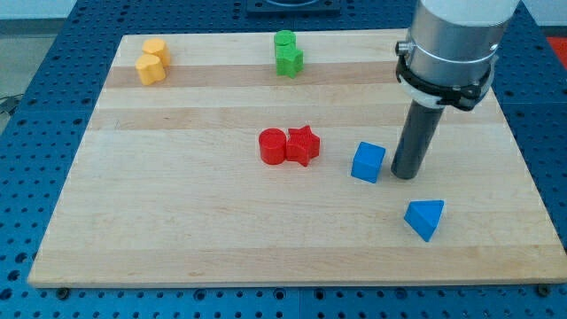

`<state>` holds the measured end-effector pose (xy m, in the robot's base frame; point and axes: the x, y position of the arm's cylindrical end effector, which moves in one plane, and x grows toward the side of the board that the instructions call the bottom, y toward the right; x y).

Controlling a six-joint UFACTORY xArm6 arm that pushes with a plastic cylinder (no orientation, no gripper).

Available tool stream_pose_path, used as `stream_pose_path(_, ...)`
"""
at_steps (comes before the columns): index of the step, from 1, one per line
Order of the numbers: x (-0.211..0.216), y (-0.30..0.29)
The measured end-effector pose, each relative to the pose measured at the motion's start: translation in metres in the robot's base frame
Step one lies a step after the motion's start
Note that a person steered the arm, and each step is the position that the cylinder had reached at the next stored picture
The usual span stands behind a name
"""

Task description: Keep blue triangle below blue cube

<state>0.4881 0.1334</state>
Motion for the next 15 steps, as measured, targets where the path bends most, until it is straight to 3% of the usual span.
stream_pose_path(3,-0.003,-0.065)
stream_pose_path(5,-0.003,-0.072)
stream_pose_path(7,0.015,0.056)
stream_pose_path(9,0.01,0.068)
stream_pose_path(10,0.074,0.038)
stream_pose_path(12,0.049,-0.008)
stream_pose_path(14,0.103,0.086)
stream_pose_path(15,0.107,0.072)
